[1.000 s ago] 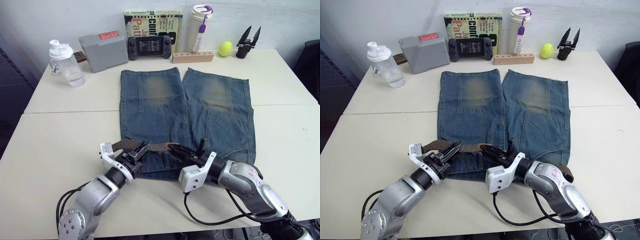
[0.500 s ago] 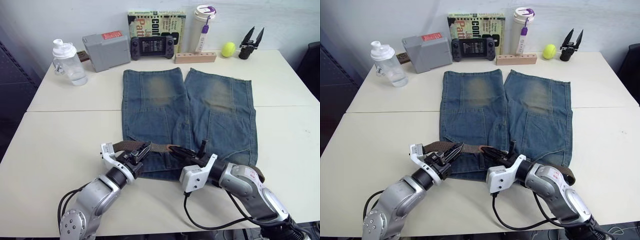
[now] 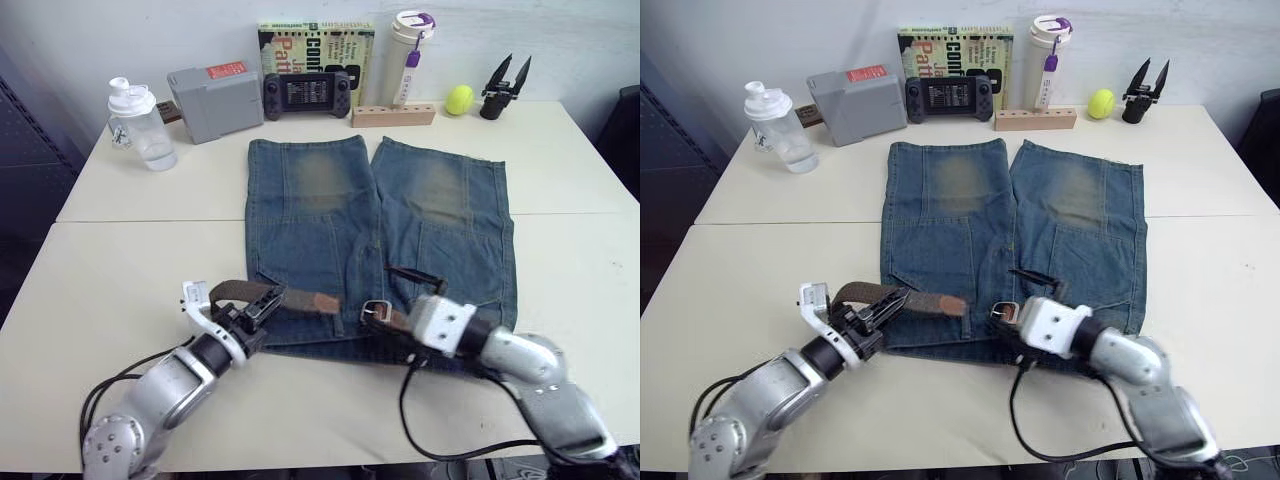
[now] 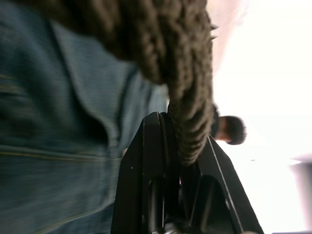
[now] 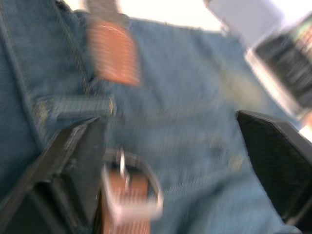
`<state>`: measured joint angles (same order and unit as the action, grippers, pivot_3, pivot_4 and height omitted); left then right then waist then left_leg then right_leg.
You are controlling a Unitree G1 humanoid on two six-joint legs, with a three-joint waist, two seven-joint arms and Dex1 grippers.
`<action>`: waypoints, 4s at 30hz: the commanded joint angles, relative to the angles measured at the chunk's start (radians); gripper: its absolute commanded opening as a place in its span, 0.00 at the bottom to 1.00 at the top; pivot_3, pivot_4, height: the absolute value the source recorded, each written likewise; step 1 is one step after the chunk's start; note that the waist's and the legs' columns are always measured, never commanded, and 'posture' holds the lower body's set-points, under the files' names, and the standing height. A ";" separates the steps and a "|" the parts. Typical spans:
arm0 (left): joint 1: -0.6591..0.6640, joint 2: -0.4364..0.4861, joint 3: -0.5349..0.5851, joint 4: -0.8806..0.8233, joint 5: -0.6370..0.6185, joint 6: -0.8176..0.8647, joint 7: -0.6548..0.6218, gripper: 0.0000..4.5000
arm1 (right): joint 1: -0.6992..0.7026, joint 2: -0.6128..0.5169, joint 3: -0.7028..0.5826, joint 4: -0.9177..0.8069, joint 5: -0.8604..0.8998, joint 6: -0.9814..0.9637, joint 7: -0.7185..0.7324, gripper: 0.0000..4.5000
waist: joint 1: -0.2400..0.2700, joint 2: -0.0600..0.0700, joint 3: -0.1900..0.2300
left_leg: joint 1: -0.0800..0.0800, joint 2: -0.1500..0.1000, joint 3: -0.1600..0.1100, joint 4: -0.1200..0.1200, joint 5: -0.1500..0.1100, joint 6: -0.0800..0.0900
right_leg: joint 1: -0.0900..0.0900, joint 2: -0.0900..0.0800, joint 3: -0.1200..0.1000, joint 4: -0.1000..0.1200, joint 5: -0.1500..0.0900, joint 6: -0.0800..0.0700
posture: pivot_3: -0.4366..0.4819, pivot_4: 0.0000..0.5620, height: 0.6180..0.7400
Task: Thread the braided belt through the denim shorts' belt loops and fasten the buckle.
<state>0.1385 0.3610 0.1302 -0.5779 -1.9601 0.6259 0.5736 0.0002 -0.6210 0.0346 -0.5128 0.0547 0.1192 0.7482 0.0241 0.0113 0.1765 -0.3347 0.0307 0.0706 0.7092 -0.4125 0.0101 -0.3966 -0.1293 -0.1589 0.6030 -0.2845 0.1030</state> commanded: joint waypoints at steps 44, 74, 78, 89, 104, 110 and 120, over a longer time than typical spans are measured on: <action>-0.277 0.189 -0.259 0.194 0.448 0.230 -0.382 0.00 | 0.026 -0.203 -0.211 -0.182 0.625 0.527 0.074 0.99 | 0.006 0.002 0.001 | 0.000 -0.002 -0.002 -0.001 0.000 0.000 | 0.001 0.000 -0.001 -0.001 0.001 0.001 | 0.48 0.27 0.92; -0.353 0.029 -0.311 0.267 1.011 0.346 -0.777 0.00 | 0.059 -0.161 0.103 0.020 -0.127 -0.263 0.031 0.99 | 0.022 0.002 0.001 | 0.000 -0.001 0.002 -0.003 0.001 -0.001 | 0.002 0.001 -0.002 -0.005 0.002 0.005 | 0.48 0.27 0.92; -0.351 0.020 -0.305 0.259 1.031 0.361 -0.787 0.00 | 0.055 -0.149 0.106 0.028 -0.154 -0.269 0.015 0.99 | 0.022 0.002 0.001 | 0.000 -0.001 -0.002 -0.003 0.001 -0.001 | 0.002 0.001 -0.002 -0.005 0.002 0.005 | 0.48 0.27 0.92; -0.342 0.026 -0.321 0.243 1.116 0.378 -0.832 0.00 | 0.024 -0.123 0.092 0.033 -0.166 -0.264 -0.006 0.99 | 0.021 0.002 0.001 | 0.000 0.000 -0.002 -0.003 0.001 -0.001 | 0.002 0.001 -0.002 -0.005 0.002 0.005 | 0.48 0.27 0.92; -0.335 -0.001 -0.304 0.238 1.156 0.399 -0.854 0.00 | -0.036 -0.145 0.097 0.011 -0.183 -0.262 0.025 0.99 | 0.022 0.002 0.001 | 0.000 -0.001 -0.002 -0.003 0.001 -0.001 | 0.002 0.001 -0.002 -0.005 0.002 0.005 | 0.48 0.27 0.92; -0.331 -0.007 -0.302 0.236 1.160 0.401 -0.855 0.00 | -0.030 -0.162 0.113 0.027 -0.210 -0.295 0.042 0.53 | 0.022 0.002 0.001 | 0.000 -0.001 -0.002 -0.003 0.001 -0.001 | 0.002 0.001 -0.002 -0.005 0.002 0.005 | 0.48 0.27 0.92; -0.326 -0.017 -0.295 0.232 1.168 0.407 -0.857 0.00 | -0.006 -0.170 0.143 0.007 -0.231 -0.307 0.074 0.01 | 0.021 0.002 0.001 | 0.001 0.000 -0.002 -0.003 0.001 -0.001 | 0.003 0.001 -0.002 -0.005 0.002 0.005 | 0.48 0.27 0.92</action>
<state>-0.2177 0.3495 -0.1346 -0.3477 -0.8025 0.9911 -0.2728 -0.0132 -0.7909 0.1574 -0.4630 -0.1763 -0.1686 0.8149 0.0452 0.0134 0.1775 -0.3341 0.0303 0.0682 0.7059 -0.4118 0.0094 -0.3940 -0.1285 -0.1614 0.5981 -0.2827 0.1076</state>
